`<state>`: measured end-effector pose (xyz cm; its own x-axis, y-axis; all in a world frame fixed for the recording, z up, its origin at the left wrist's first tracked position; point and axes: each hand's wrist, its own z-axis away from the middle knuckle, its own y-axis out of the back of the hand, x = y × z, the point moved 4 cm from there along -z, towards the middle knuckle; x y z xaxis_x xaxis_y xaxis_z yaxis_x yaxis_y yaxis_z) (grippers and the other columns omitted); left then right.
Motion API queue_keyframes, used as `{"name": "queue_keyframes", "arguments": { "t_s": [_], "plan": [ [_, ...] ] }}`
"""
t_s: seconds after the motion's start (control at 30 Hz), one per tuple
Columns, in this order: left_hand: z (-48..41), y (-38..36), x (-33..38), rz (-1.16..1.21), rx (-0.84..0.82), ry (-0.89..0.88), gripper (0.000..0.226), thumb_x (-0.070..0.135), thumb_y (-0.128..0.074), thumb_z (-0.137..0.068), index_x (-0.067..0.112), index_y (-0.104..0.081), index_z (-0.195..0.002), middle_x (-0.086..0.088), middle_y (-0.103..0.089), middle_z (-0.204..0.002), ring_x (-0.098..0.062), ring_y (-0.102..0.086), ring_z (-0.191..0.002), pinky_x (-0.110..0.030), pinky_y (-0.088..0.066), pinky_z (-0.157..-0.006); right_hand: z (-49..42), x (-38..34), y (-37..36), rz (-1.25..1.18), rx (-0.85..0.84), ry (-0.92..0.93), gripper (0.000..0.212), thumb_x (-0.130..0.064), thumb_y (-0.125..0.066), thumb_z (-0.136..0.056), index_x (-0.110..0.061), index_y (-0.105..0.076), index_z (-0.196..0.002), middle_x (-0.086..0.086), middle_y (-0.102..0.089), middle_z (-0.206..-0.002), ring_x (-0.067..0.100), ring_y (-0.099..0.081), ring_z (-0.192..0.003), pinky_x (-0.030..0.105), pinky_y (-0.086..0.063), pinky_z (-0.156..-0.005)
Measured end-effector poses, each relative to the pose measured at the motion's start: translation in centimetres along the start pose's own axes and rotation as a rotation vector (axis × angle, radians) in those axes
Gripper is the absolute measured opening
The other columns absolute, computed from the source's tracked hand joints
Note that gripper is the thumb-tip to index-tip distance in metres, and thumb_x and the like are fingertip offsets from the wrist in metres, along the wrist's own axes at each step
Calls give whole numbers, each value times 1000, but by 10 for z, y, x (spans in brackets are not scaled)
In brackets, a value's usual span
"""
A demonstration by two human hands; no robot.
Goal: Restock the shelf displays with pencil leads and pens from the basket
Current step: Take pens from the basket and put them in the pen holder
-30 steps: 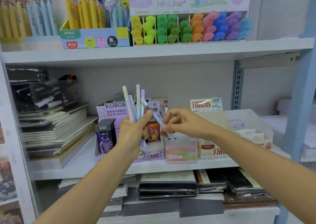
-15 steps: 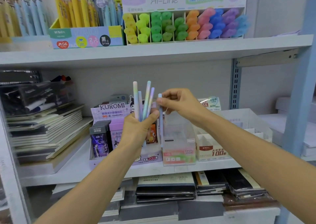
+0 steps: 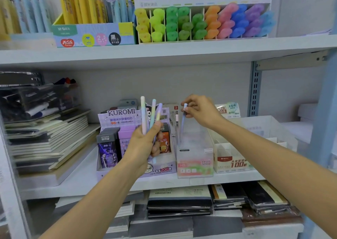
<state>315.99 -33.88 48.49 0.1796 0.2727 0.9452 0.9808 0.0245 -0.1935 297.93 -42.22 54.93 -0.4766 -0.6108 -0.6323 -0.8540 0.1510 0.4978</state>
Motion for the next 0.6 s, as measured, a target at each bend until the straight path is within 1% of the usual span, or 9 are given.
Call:
{"name": "queue_keyframes", "arguments": {
  "t_s": [0.1,0.23,0.33,0.43,0.5,0.6],
  "plan": [
    [-1,5,-2,15,-25,16,43,32,-58,-94,-2,-51,-120,3,-55,-57,-7,-33,-36,-18,-29,-33,-3,4,-4,64,-85,-4,16,0,-57,-94,1,-63,-109,19,-69,-96,24,-69,-90,29,-59,-78],
    [-4,9,-8,-7,-41,18,44,33,-58,-94,-3,-52,-119,4,-55,-58,-7,-33,-36,-18,-27,-32,-9,7,3,34,-82,-38,13,0,-61,-91,2,-64,-104,18,-69,-86,25,-71,-81,35,-60,-77],
    [-5,10,-11,-2,-49,26,39,34,-59,-92,2,-54,-113,3,-55,-60,-7,-33,-36,-18,-27,-33,-13,4,1,74,-99,-23,16,-7,-60,-94,1,-67,-106,16,-71,-84,23,-71,-75,29,-60,-73],
    [-5,10,-11,8,-64,28,35,36,-61,-89,6,-57,-106,3,-55,-60,-7,-32,-37,-19,-26,-33,-19,2,3,104,-112,-19,17,-9,-59,-95,-2,-69,-107,12,-71,-83,18,-70,-72,22,-58,-69],
    [-5,11,-10,16,-67,25,36,36,-61,-87,6,-58,-106,3,-55,-60,-8,-32,-37,-19,-26,-34,-21,3,5,103,-107,-23,16,-7,-58,-95,-4,-69,-106,8,-69,-79,16,-69,-69,22,-58,-69],
    [-5,13,-9,4,-61,28,39,34,-59,-92,0,-55,-112,3,-54,-60,-8,-32,-37,-19,-26,-34,-21,5,4,87,-87,-13,8,-8,-64,-91,-4,-68,-97,10,-69,-74,16,-68,-62,24,-58,-64]
  ]
}}
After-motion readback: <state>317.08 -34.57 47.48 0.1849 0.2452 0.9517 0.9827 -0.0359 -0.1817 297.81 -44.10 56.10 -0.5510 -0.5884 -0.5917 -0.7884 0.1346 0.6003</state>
